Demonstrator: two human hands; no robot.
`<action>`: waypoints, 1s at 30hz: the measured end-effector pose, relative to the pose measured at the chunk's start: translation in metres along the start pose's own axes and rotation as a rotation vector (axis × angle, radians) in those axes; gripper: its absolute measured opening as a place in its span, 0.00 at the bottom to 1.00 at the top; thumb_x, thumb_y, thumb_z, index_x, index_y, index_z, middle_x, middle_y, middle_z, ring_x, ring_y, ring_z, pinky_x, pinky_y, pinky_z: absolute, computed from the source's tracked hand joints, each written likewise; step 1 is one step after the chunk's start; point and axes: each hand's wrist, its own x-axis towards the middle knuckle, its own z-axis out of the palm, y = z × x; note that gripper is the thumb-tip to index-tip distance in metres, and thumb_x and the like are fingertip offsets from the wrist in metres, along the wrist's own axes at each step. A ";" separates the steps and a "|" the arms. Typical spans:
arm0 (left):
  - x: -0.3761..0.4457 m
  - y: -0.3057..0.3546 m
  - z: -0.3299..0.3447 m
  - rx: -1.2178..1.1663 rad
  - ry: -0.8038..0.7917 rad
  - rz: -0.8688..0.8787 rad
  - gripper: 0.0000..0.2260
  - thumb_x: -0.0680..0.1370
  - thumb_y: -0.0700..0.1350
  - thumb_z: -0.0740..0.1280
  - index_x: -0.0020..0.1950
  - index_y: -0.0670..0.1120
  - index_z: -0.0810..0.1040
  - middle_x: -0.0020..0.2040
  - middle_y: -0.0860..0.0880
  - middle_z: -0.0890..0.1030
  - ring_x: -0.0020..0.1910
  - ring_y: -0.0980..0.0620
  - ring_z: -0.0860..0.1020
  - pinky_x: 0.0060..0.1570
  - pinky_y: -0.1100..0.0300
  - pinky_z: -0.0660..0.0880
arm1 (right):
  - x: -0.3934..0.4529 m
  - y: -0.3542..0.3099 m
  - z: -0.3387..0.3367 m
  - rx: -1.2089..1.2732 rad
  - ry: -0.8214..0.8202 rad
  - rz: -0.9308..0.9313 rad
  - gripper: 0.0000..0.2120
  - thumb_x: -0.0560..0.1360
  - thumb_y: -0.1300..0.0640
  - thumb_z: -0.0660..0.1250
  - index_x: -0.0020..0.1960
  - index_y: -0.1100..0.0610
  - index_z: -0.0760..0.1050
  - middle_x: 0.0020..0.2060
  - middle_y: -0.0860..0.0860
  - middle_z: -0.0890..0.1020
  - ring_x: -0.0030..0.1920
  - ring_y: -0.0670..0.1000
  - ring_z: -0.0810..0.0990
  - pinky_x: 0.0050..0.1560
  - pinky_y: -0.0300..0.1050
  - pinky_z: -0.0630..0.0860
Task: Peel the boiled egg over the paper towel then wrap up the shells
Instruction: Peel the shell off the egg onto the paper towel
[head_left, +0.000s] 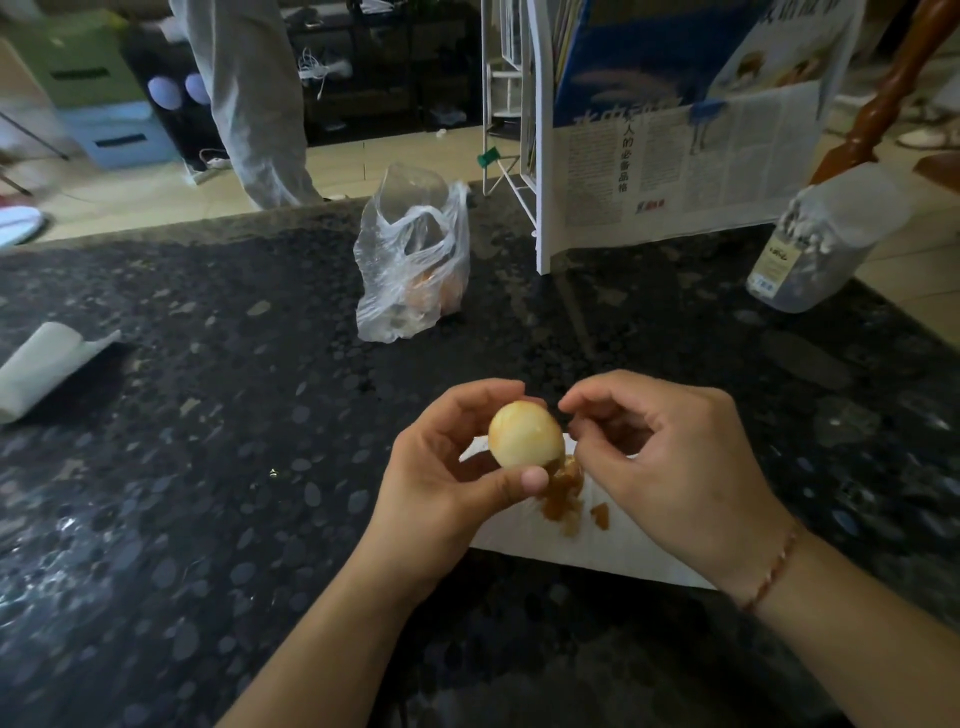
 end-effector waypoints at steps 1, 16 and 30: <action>0.001 0.000 -0.001 -0.021 0.005 -0.008 0.23 0.63 0.43 0.81 0.56 0.52 0.82 0.55 0.45 0.84 0.54 0.46 0.81 0.51 0.54 0.80 | 0.000 0.001 0.000 -0.017 0.003 0.002 0.08 0.70 0.65 0.71 0.45 0.55 0.83 0.37 0.43 0.82 0.39 0.41 0.81 0.41 0.28 0.76; 0.001 0.003 -0.004 -0.033 0.004 -0.071 0.25 0.61 0.52 0.82 0.54 0.48 0.80 0.49 0.47 0.84 0.47 0.49 0.83 0.48 0.56 0.80 | -0.003 -0.001 -0.003 0.061 -0.115 -0.093 0.12 0.73 0.50 0.71 0.55 0.50 0.82 0.50 0.42 0.83 0.48 0.41 0.81 0.44 0.29 0.75; -0.001 0.003 -0.005 0.005 -0.088 -0.110 0.27 0.64 0.59 0.78 0.57 0.47 0.81 0.49 0.46 0.83 0.46 0.48 0.83 0.45 0.57 0.81 | 0.007 0.003 -0.008 0.193 -0.362 0.005 0.06 0.74 0.57 0.70 0.42 0.47 0.76 0.44 0.41 0.74 0.46 0.49 0.76 0.42 0.32 0.73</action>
